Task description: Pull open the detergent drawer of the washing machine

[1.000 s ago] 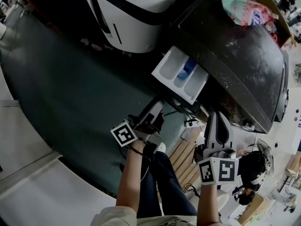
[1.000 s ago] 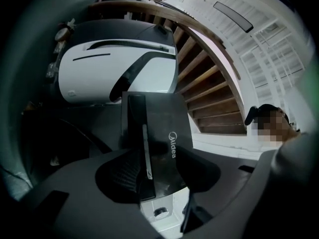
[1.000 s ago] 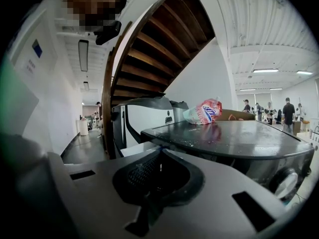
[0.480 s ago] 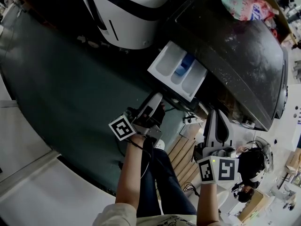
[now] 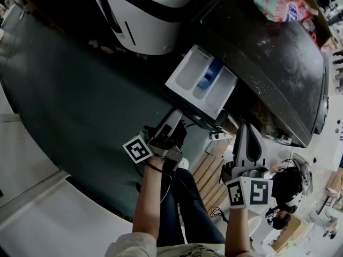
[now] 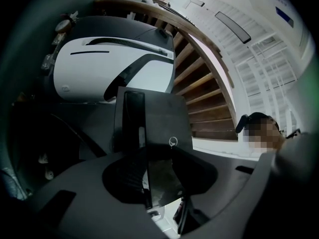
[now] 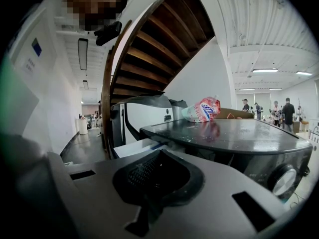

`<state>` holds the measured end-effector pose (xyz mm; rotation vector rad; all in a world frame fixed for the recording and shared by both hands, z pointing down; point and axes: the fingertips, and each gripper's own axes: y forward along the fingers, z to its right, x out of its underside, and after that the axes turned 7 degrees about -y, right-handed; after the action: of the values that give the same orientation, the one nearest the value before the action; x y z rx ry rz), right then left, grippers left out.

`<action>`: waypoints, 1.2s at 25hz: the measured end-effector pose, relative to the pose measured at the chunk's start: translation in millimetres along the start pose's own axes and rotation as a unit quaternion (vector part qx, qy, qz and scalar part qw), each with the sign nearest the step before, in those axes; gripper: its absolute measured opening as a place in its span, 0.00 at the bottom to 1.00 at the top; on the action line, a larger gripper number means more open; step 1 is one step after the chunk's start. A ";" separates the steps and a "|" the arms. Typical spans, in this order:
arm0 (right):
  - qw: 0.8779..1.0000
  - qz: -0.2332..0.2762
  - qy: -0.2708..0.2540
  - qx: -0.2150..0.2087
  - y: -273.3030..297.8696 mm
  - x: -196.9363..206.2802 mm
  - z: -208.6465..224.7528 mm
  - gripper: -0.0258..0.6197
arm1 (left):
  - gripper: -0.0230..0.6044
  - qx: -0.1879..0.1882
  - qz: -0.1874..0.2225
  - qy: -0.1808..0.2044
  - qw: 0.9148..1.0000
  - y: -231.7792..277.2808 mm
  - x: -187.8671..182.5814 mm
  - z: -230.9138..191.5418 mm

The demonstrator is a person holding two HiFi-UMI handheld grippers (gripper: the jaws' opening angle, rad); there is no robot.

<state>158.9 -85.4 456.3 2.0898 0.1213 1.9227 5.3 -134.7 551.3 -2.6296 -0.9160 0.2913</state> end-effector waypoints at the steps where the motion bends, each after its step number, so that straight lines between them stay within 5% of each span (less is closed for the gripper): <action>1: 1.000 0.000 0.000 0.000 -0.6 0.0 -0.7 0.06 | 0.31 -0.002 0.001 0.000 1.000 -2.1 0.4 0.2; 13: 1.000 0.000 -0.001 -0.002 -5.9 -6.1 -3.7 0.06 | 0.33 -0.050 0.030 0.021 0.998 -20.8 -7.6 5.0; 19: 1.000 0.009 -0.003 0.004 -11.9 -32.7 -2.0 0.06 | 0.33 -0.091 0.011 0.136 0.986 -25.8 -9.4 54.6; 23: 1.000 0.022 0.000 0.008 -17.1 -61.0 3.3 0.06 | 0.30 -0.116 -0.011 0.249 0.961 -11.4 -8.0 105.4; 30: 0.998 0.053 -0.002 0.016 -37.6 -130.7 7.3 0.06 | 0.21 -0.153 -0.047 0.432 0.887 33.0 1.1 209.4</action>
<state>158.0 -84.9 320.2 2.1604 0.0416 1.9893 -38.0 -106.1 345.8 -2.5126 -0.7792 -1.0501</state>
